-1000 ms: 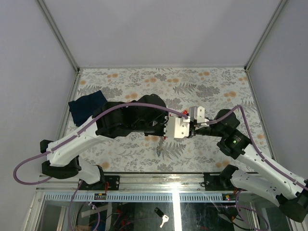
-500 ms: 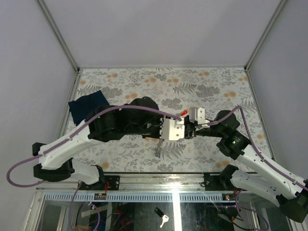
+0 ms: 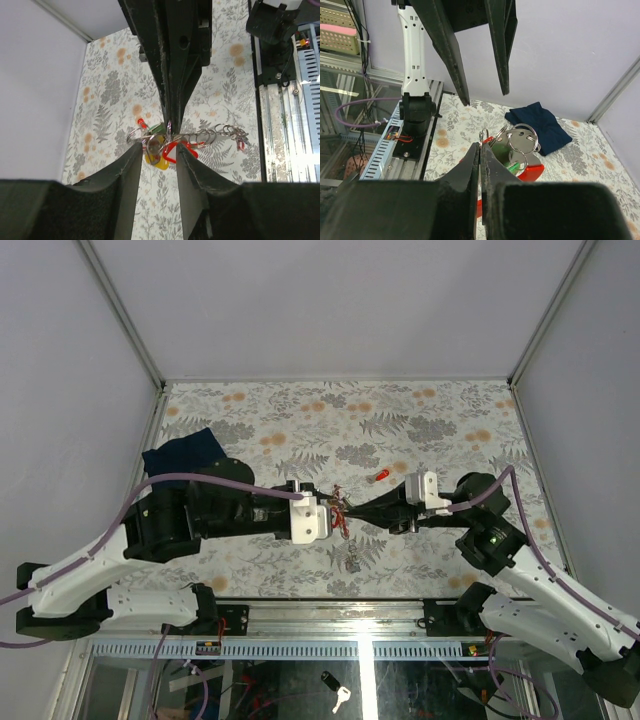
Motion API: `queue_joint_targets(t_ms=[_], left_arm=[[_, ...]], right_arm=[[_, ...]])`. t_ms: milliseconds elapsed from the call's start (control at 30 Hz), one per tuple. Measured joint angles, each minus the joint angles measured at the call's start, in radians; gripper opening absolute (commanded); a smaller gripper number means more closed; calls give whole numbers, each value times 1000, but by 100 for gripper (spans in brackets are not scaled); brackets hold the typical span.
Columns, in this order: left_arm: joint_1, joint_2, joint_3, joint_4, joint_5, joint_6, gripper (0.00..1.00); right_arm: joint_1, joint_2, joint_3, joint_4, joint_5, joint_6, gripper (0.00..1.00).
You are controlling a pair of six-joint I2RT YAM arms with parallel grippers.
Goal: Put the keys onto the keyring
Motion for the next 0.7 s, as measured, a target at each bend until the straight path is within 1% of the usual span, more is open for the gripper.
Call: queue_joint_targets(t_ms=[100,200,367,700], left_arm=[[0,8,-11,25,25,-4,28],[0,14,-16,31,47,-7,27],[0,16,-18,36,75,-10,27],[0,16,-31,36,76,-11,29]], right_arm=[[0,0,1,18,-8,11,0],[0,0,2,35,-19,19,0],[0,-5,2,51,-22,26,0],[0,-25,2,76,-25,41,0]])
